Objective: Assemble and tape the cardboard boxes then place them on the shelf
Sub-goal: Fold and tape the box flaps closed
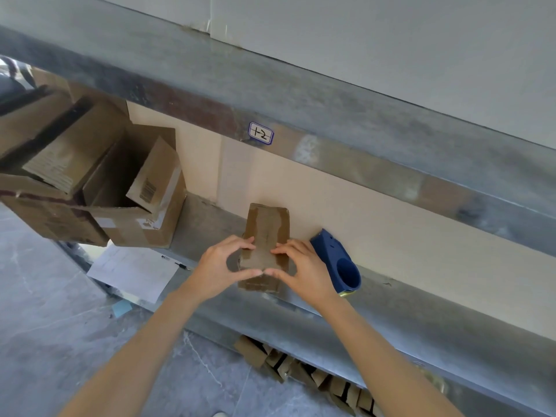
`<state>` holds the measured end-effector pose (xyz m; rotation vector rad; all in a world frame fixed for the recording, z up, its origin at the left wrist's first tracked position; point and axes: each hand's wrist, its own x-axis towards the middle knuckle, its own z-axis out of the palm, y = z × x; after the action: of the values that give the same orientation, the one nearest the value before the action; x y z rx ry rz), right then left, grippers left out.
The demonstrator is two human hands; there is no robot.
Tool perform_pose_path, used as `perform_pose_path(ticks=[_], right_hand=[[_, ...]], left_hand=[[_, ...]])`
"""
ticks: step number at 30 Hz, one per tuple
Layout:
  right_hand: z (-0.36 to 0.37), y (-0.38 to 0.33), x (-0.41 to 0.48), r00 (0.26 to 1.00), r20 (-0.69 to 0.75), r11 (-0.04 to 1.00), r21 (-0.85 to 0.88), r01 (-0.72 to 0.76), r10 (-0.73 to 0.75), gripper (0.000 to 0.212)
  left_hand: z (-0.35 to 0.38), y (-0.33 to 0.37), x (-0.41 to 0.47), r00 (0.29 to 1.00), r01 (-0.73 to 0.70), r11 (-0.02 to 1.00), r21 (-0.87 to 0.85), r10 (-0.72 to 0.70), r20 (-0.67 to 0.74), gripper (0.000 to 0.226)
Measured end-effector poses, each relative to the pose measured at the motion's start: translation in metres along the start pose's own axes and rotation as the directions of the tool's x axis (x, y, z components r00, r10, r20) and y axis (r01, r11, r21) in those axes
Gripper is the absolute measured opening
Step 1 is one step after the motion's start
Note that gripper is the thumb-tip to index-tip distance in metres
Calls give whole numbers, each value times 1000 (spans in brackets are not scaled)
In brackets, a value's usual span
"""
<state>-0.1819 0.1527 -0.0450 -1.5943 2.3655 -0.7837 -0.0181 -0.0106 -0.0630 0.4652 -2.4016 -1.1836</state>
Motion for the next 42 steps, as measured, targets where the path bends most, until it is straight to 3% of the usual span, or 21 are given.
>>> perform_pose_path(ticks=[2, 7, 15, 20, 23, 29, 34, 42], right_hand=[[0, -1, -1, 1000, 16, 998, -57, 20, -19, 63], [7, -10, -3, 999, -48, 991, -135, -13, 7, 47], [15, -19, -4, 993, -121, 976, -216, -30, 3, 46], [11, -11, -4, 998, -65, 988, -152, -30, 20, 52], [1, 1, -3, 1000, 16, 997, -71, -7, 8, 53], [0, 4, -1, 1000, 20, 998, -65, 6, -5, 53], [-15, 13, 4, 983, 181, 1000, -26, 9, -4, 58], [-7, 9, 1, 993, 118, 1000, -23, -2, 5, 50]], left_hand=[[-4, -1, 1, 997, -20, 1000, 14, 19, 78, 62], [1, 0, 3, 998, -65, 994, 83, 64, 18, 52], [-1, -1, -1, 996, -70, 991, 111, 64, 59, 50], [-16, -4, 0, 975, -39, 987, 156, 3, 223, 64], [-15, -2, 3, 980, -27, 990, 135, 0, 198, 59], [-11, -4, 1, 986, -22, 991, 131, 0, 165, 56], [-6, -6, -2, 991, -23, 992, 125, 7, 130, 57], [-1, -1, -5, 998, -27, 989, 144, 19, 56, 50]])
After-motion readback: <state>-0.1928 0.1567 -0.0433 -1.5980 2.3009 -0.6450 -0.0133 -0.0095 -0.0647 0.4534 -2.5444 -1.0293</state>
